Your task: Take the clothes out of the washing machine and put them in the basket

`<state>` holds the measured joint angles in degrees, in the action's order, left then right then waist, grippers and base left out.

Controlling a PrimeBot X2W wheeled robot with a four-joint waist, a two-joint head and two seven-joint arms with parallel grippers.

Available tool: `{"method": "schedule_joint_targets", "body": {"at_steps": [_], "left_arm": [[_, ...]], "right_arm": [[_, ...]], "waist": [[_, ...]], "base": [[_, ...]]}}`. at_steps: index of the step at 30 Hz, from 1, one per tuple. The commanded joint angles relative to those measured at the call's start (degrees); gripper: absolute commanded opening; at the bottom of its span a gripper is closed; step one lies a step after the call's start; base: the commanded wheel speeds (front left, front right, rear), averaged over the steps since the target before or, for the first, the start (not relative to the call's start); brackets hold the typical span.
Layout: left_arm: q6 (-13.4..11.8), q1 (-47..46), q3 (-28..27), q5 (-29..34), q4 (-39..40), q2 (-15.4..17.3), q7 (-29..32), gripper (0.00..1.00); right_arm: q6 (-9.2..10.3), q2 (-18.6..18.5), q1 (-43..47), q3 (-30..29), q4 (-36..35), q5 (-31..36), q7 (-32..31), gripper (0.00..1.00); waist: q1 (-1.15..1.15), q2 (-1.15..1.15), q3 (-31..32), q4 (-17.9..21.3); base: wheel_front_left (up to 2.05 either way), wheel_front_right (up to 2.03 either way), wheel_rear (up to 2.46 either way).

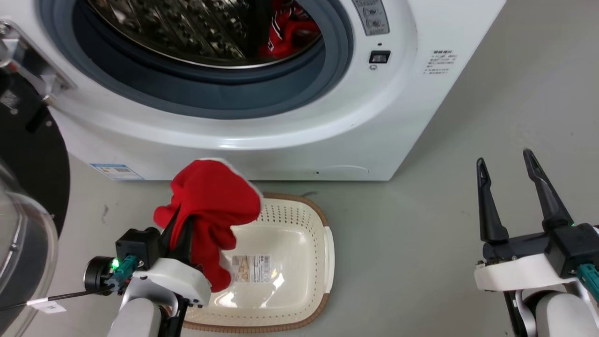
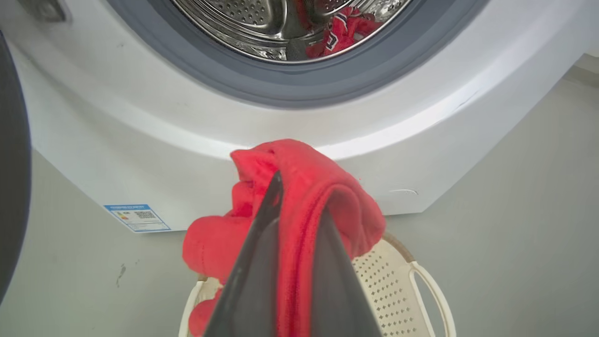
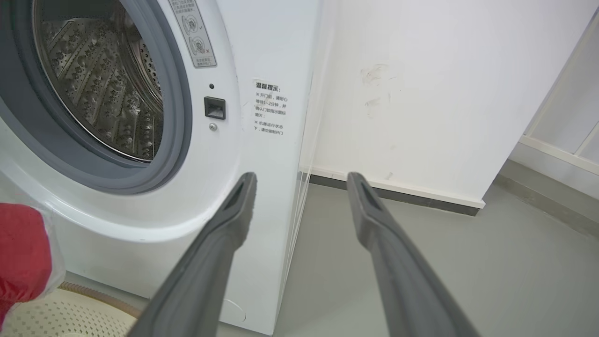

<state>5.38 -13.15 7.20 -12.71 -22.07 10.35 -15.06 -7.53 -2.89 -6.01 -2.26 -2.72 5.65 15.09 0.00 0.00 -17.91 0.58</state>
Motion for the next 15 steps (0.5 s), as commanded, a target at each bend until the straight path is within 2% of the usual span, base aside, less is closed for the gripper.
{"method": "schedule_joint_targets", "body": {"at_steps": [1, 7, 15], "left_arm": [[0.3, -1.1, -1.0, 0.1, -1.9, -0.3, -0.2, 0.0], [1.0, -3.4, -2.2, 1.5, -8.2, -0.8, -0.2, 0.0], [1.5, -11.4, -2.2, 3.7, -18.6, -1.1, -0.2, 0.0]], "right_arm": [[0.08, 0.0, -1.4, 0.3, -0.2, 0.1, 0.1, 1.0], [0.07, 0.0, -3.4, 1.5, -0.8, -0.7, 0.1, 1.0], [0.08, 0.0, -5.6, 1.5, -2.3, 0.6, 0.1, 1.0]], "waist": [[0.0, 0.0, -2.4, 1.0], [0.0, 0.0, -7.6, 2.6], [0.0, 0.0, -16.9, 4.4]], "base": [[0.0, 0.0, 0.0], [0.0, 0.0, 0.0], [0.0, 0.0, 0.0]]}}
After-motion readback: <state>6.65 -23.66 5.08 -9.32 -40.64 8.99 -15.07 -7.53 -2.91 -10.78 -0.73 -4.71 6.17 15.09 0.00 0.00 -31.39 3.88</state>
